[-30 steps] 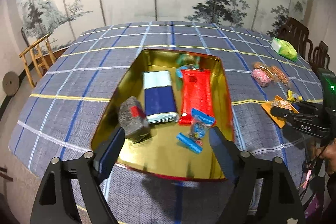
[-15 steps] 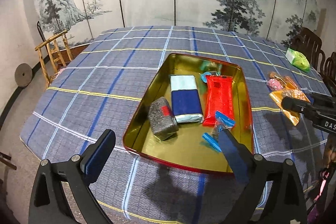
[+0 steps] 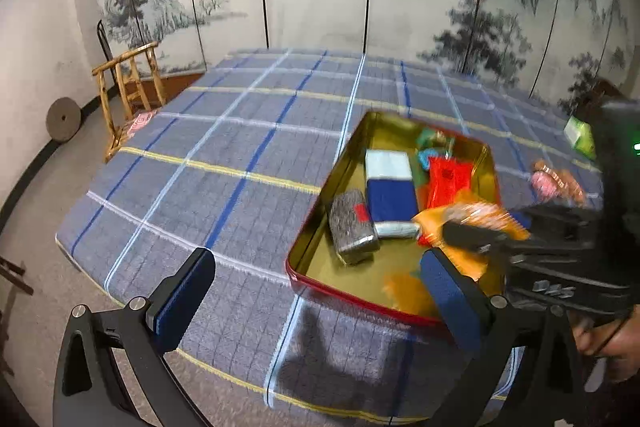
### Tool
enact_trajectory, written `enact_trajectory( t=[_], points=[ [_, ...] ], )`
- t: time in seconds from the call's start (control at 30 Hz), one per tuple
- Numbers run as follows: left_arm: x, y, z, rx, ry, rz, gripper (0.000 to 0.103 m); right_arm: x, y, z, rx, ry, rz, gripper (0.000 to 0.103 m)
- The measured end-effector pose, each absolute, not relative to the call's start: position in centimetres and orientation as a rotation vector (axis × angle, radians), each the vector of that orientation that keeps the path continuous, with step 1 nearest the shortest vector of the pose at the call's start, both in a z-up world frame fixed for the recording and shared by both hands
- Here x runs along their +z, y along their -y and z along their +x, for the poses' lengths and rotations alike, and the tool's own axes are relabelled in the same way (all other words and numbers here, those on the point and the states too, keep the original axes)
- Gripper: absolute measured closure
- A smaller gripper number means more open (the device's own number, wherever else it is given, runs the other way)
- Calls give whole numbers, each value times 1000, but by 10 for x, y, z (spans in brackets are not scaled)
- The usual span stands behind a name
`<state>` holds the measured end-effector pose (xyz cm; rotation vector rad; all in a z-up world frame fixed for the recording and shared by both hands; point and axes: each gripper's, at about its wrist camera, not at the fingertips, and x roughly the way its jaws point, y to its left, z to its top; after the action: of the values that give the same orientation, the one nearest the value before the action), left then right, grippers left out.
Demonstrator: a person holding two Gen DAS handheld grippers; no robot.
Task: Organize snacks
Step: 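Carry the orange packet into the tin and open the right gripper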
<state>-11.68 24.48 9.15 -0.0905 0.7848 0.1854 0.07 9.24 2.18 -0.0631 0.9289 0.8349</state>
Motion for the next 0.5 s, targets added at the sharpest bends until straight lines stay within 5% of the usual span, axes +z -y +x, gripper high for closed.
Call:
enact_trajectory(
  t=[0.5],
  points=[
    [91,-256,-126,186,-736,-80,1,-4,-131,2,836,-995,-122,63]
  ],
)
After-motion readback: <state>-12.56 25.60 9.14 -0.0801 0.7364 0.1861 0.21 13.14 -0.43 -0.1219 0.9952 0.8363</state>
